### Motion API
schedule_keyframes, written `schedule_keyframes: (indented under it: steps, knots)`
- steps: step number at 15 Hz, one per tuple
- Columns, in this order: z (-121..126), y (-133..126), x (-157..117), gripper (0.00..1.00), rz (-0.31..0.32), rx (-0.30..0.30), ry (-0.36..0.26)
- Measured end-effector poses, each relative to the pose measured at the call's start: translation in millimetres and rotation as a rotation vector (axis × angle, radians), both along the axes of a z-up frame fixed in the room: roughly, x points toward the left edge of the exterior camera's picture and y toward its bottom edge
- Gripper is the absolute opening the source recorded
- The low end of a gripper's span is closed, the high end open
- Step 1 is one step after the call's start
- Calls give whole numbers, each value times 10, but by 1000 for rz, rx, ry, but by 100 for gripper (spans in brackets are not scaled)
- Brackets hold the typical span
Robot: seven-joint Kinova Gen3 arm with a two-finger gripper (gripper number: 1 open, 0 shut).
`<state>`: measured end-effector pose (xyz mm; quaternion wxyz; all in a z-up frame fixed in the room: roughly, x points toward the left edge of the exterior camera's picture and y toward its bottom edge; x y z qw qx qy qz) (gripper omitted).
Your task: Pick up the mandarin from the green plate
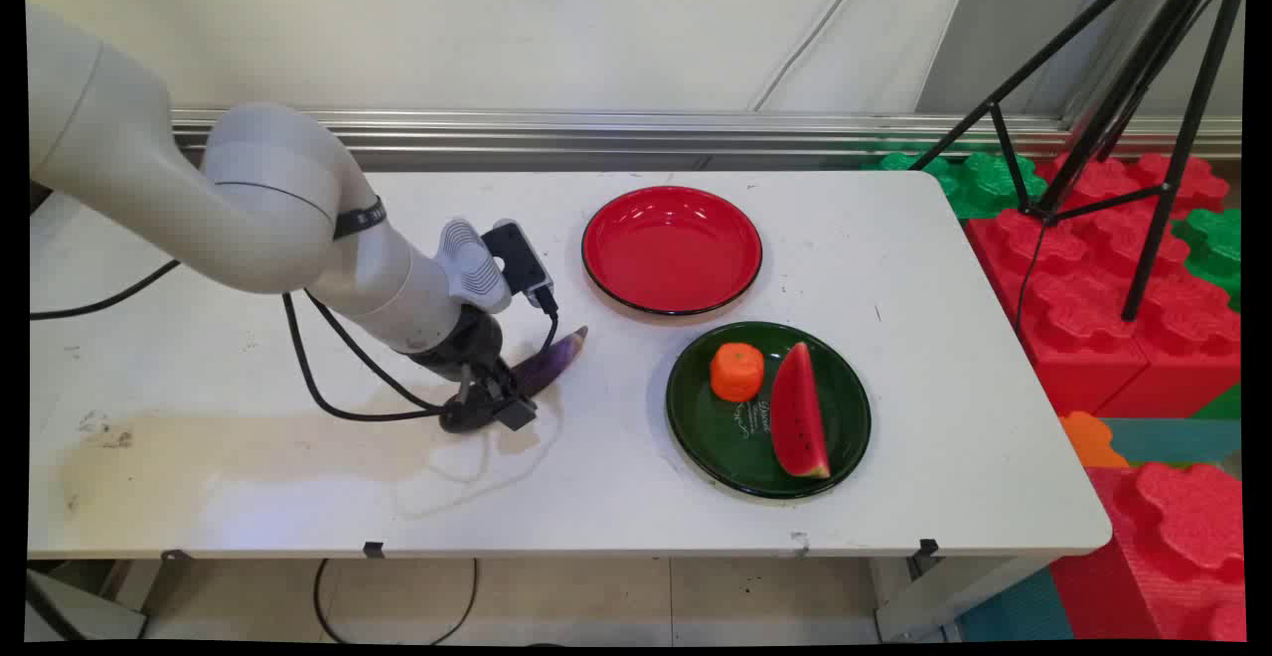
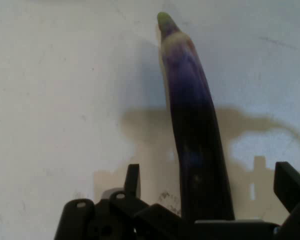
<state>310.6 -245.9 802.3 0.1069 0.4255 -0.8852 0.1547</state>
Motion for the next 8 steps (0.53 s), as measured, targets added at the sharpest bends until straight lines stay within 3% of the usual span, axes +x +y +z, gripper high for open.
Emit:
schedule_keyframes:
  steps: [8]
  knots:
    - [171,-7,64,100,-147,-19,-10]
